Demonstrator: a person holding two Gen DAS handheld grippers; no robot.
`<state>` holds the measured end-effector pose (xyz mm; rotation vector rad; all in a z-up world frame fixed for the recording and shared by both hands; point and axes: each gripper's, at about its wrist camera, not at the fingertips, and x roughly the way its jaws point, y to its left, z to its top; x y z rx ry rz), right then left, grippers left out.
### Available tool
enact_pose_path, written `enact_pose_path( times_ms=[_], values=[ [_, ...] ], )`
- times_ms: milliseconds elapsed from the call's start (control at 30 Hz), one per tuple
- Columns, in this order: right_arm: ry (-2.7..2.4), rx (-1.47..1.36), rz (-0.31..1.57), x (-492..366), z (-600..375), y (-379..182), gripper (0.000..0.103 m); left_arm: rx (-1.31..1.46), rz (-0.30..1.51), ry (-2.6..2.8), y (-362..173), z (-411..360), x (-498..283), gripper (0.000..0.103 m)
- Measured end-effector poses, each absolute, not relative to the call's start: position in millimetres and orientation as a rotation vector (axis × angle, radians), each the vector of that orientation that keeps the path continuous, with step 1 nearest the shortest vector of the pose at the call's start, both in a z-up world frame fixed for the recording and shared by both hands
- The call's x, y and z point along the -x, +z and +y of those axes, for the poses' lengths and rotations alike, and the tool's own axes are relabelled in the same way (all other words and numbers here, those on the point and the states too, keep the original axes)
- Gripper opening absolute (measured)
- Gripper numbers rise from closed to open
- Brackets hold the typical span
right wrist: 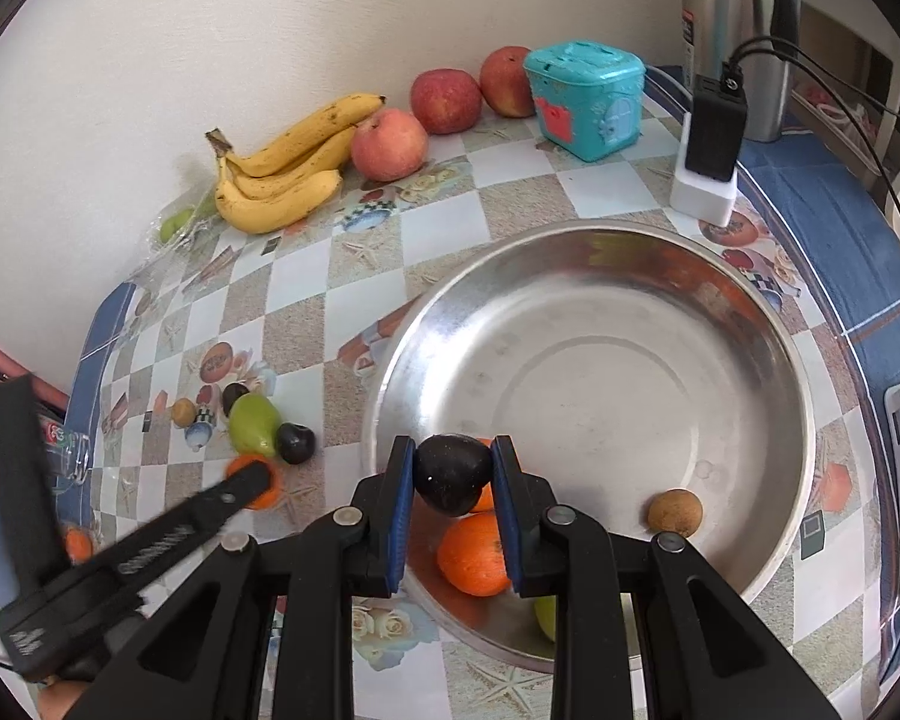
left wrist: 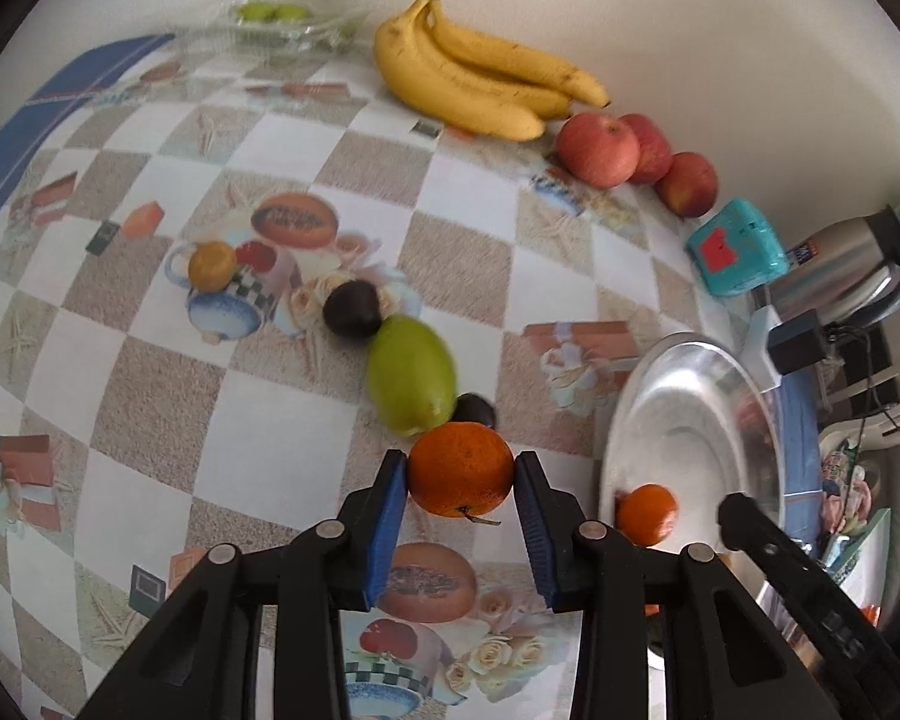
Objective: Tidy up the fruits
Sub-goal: 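Carry the orange and plum with both grippers over the steel bowl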
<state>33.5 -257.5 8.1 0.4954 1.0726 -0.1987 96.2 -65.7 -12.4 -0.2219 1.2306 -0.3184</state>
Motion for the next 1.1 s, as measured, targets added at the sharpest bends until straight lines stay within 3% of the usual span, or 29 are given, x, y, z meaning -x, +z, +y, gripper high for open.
enact_pose_path(
  times_ms=[367,700,1100],
  values=[
    [-0.379,-0.57,1.079,-11,-320,-6,0.026,0.11,1.135,-0.473,17,-127,-85,0.039],
    [-0.404,-0.608,1.06,-10,-337,-13,0.026,-0.011,1.126,-0.522,5,-185,-91,0.039],
    [-0.437,-0.567,1.114,-18,-333,-27,0.026,-0.086,1.152,-0.488,-18,-202,-89,0.039]
  ],
)
